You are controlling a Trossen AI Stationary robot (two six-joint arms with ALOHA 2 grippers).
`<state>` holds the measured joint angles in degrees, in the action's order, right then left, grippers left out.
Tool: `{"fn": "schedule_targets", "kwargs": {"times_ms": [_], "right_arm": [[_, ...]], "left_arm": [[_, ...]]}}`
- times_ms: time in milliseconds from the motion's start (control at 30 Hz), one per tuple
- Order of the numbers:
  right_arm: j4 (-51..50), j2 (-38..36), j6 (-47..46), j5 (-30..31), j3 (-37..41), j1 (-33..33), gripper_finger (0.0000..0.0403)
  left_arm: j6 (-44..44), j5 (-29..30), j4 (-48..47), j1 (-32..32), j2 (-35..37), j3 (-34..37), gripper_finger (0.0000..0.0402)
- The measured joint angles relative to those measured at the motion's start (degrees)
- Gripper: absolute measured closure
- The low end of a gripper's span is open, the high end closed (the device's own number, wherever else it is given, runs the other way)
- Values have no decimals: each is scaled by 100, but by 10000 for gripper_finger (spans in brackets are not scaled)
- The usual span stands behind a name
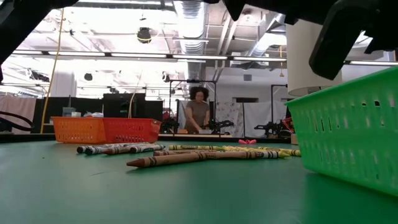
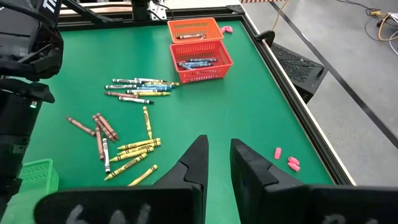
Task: Sort crayons
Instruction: Put the brown crayon into the black bin
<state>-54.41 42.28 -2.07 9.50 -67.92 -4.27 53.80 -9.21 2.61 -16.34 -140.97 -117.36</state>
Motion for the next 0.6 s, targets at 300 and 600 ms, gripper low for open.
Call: {"fn": "schedule_targets", "kwargs": {"times_ms": [300, 600], "right_arm": [[0, 0, 14, 0, 0, 0, 335], [0, 0, 11, -2, 2, 0, 335]], "left_arm": [[4, -4, 30, 0, 6, 0, 372], [2, -6, 35, 0, 9, 0, 366]]}}
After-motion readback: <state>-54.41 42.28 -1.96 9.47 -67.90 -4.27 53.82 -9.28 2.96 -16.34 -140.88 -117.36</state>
